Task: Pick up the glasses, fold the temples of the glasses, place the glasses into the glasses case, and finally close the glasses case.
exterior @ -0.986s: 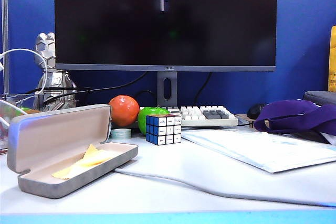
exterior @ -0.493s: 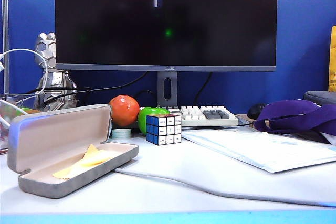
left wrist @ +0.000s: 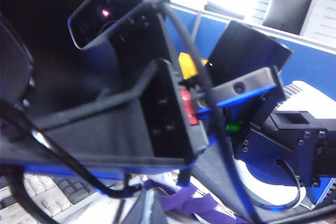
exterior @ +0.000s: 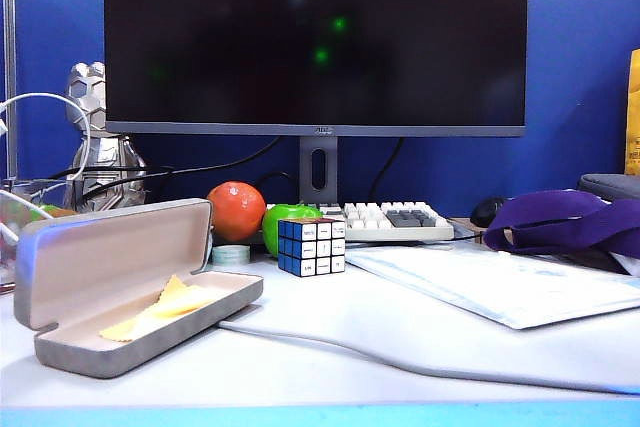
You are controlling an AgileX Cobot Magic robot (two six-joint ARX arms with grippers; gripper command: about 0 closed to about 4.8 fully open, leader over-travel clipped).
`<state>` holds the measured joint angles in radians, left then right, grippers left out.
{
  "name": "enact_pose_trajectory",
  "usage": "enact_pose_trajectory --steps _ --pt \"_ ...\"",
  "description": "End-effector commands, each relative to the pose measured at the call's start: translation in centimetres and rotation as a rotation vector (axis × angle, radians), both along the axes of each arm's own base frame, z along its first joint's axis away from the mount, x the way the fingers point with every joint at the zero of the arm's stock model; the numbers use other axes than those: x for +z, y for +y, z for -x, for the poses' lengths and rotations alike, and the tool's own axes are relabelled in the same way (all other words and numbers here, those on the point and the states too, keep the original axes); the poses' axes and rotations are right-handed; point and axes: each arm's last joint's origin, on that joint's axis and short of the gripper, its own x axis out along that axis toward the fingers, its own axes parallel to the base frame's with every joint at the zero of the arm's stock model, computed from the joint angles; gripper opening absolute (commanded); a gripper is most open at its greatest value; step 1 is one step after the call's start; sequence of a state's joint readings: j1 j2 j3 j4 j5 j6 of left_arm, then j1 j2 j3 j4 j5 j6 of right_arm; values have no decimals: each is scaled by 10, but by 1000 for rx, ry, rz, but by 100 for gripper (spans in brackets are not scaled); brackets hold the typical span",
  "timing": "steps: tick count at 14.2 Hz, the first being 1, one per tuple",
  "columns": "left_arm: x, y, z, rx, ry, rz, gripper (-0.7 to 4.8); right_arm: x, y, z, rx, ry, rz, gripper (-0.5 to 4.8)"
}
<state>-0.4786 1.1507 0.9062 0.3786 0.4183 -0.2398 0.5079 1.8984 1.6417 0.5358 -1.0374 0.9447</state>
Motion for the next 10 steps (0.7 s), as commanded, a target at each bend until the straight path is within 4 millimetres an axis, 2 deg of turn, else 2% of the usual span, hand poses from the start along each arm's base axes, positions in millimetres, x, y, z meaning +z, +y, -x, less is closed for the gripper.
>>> enact_pose_trajectory --steps 1,3,5,8,9,10 --pt "-2 3 0 93 27 -37 -5 3 -15 -9 -106 -86 5 -5" --pt "-3 8 3 211 30 -93 -5 -15 -42 -27 -229 -23 126 -5" --pt "4 10 8 212 -10 -70 -5 -37 -61 -36 -354 13 294 -5" --pt "7 10 9 202 -33 -57 -5 -68 -72 -31 -485 14 629 -5" --pt "7 10 9 202 -32 -57 -5 -83 -75 -24 -537 -17 874 -5" --pt "7 10 9 202 -31 -58 -5 -86 -76 -22 -534 -42 942 -5"
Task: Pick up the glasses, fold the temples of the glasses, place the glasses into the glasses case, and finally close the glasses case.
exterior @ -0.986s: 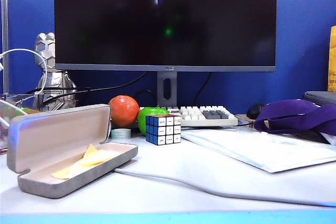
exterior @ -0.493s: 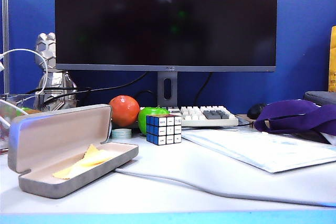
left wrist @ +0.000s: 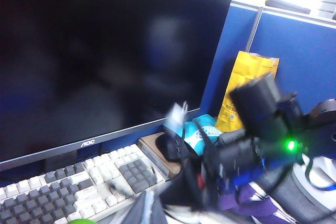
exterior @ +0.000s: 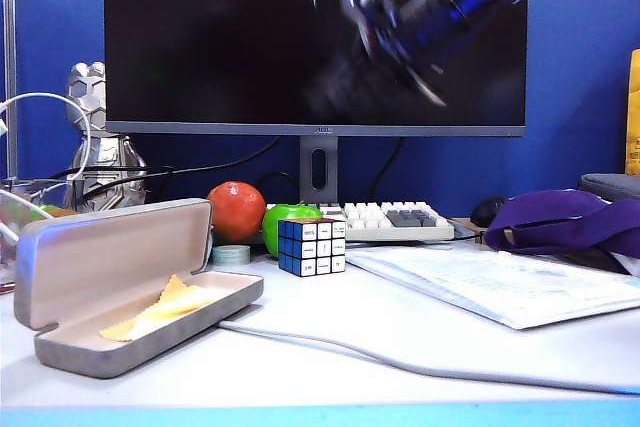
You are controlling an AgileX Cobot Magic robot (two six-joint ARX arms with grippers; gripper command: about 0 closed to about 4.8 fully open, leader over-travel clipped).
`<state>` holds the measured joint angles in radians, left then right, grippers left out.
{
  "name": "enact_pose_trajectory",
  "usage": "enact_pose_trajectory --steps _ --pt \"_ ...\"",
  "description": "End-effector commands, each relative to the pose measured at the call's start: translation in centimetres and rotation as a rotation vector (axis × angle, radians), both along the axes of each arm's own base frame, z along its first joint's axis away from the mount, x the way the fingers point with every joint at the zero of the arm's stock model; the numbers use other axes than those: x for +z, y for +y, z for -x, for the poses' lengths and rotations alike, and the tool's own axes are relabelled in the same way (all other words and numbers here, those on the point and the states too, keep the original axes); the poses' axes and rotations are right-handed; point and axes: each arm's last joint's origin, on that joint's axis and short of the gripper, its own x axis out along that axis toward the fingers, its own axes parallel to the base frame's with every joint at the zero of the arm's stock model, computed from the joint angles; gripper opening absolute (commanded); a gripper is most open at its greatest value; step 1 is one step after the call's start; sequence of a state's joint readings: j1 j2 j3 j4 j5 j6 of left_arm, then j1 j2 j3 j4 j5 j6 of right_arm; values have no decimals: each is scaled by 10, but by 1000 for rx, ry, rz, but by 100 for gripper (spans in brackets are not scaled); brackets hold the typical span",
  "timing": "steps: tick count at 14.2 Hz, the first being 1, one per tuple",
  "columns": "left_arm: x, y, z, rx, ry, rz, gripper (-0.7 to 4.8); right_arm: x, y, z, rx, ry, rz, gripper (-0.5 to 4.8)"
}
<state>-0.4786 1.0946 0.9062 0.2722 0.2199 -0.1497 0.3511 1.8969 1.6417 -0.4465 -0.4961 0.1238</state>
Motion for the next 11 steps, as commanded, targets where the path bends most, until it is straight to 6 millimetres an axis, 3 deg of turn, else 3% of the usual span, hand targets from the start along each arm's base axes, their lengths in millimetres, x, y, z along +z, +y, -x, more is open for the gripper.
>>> enact_pose_trajectory --steps 1,3,7,11 --pt "3 0 1 -6 -21 6 -5 -6 -4 8 9 -17 205 -5" --pt "1 -2 3 -96 0 -13 -5 -7 -3 10 27 20 181 -5" --pt "-11 -8 11 -454 105 -68 -5 -4 1 14 101 161 -35 -5" --pt "-16 -9 15 -599 153 -79 -5 -1 6 15 133 215 -134 -5"
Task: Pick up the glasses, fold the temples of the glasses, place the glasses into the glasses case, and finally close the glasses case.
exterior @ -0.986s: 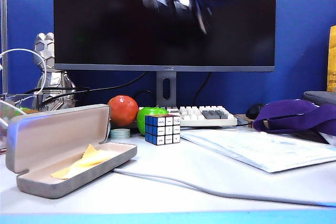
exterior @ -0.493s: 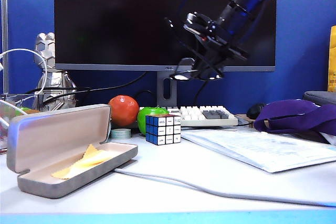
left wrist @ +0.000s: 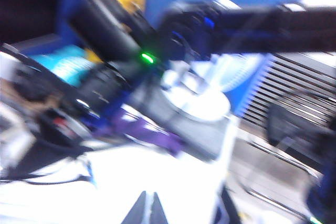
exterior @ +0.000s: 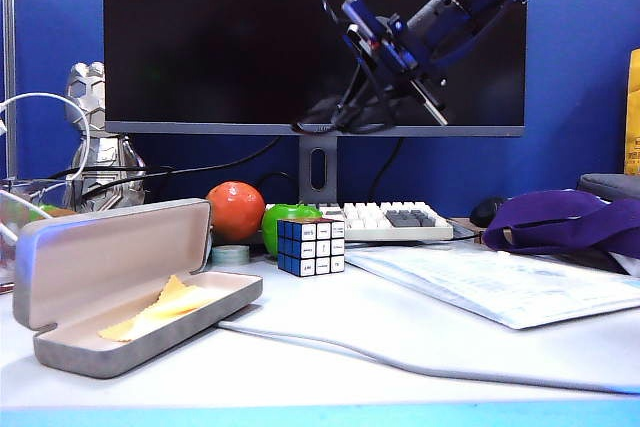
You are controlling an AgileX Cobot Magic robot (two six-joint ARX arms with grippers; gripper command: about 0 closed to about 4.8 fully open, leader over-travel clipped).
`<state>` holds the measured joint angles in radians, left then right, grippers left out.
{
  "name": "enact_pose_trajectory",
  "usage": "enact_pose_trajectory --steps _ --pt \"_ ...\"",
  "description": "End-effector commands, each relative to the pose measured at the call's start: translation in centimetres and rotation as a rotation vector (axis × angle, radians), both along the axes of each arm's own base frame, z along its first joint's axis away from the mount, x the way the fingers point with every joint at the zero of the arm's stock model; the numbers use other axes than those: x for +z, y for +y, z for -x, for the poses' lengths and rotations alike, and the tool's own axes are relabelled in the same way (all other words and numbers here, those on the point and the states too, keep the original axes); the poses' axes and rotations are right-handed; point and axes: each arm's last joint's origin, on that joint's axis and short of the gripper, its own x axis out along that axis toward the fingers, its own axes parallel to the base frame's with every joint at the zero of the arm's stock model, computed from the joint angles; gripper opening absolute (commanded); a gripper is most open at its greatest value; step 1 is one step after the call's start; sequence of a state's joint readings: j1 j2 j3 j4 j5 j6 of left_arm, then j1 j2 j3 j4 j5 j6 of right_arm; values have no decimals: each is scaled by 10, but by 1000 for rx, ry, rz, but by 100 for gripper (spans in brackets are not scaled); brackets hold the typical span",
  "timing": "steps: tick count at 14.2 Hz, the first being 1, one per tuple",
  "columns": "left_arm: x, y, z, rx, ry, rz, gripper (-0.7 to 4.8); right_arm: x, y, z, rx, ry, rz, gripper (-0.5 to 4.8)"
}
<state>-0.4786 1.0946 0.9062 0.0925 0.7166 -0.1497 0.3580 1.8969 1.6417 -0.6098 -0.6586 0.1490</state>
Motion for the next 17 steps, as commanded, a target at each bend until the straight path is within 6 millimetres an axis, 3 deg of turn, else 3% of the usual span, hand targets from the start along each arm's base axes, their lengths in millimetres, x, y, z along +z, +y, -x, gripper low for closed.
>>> enact_pose_trajectory --steps 1,4,6,12,14,15,17 --pt "0 -2 3 -140 3 11 -5 9 9 2 27 3 -86 -5" --pt "-4 -7 -3 -142 5 9 -5 12 23 7 91 -12 -133 -5" --pt "-8 -12 -10 -100 -7 9 -5 26 42 20 152 -42 -183 -5" --pt "-11 -13 -18 22 -16 -5 -5 64 37 38 203 -133 -264 -5" --pt "-12 -13 -17 9 -9 -8 -5 57 32 33 37 -263 -40 -5" --pt "-12 -13 -17 9 -8 -8 -5 48 26 32 -72 -318 189 -5" --pt "-12 -13 -17 9 -8 -8 -5 38 20 32 -105 -322 367 -5"
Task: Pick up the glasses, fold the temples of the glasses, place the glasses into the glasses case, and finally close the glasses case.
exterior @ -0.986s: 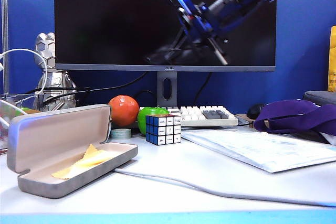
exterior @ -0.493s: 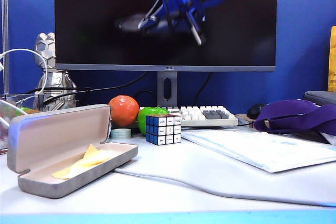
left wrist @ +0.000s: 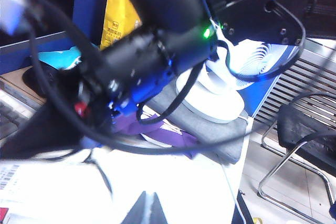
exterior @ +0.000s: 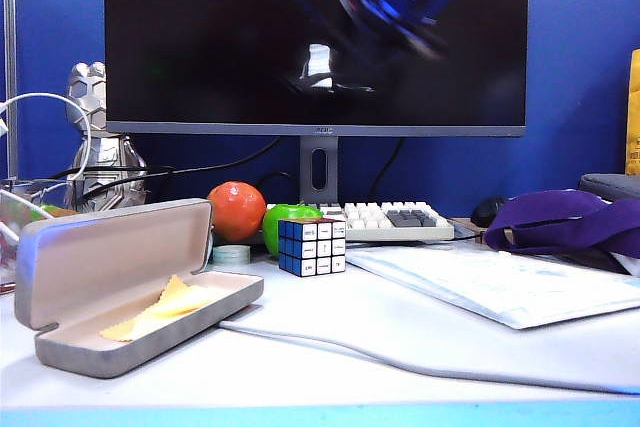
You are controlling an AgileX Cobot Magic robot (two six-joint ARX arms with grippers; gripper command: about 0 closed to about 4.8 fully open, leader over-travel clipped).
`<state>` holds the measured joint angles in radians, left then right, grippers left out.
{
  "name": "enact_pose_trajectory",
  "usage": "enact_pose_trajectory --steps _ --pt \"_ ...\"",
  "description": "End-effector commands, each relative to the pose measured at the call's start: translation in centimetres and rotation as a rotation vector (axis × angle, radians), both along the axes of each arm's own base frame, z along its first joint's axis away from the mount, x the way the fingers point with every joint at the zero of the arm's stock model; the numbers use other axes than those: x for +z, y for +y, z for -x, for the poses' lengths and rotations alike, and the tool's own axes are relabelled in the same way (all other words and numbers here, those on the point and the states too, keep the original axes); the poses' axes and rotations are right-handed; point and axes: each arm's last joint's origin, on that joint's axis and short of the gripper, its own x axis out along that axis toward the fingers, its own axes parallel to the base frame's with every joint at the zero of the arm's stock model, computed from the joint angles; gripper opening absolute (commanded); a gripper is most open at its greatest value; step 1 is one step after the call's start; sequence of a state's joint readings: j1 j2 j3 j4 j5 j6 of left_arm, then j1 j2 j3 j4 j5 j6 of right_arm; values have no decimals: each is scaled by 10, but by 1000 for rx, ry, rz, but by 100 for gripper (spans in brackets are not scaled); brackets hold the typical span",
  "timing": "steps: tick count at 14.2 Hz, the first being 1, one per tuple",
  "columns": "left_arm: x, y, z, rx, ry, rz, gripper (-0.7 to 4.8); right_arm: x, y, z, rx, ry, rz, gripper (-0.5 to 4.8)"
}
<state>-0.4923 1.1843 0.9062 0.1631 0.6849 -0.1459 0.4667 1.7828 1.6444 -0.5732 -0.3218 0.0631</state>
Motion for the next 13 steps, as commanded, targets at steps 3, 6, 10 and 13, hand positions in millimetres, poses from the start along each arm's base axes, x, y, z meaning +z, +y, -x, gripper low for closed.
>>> enact_pose_trajectory --steps 3,6,10,13 --pt "3 0 1 -9 -20 5 -5 -47 -3 -14 -61 72 307 -5" --pt "3 0 1 -9 -20 5 -5 -85 4 -28 -49 156 354 -4" --pt "0 0 1 -9 0 -6 -5 -129 -18 -37 68 414 330 165" --pt "0 0 1 -9 0 -6 -5 -131 -17 -40 65 391 321 143"
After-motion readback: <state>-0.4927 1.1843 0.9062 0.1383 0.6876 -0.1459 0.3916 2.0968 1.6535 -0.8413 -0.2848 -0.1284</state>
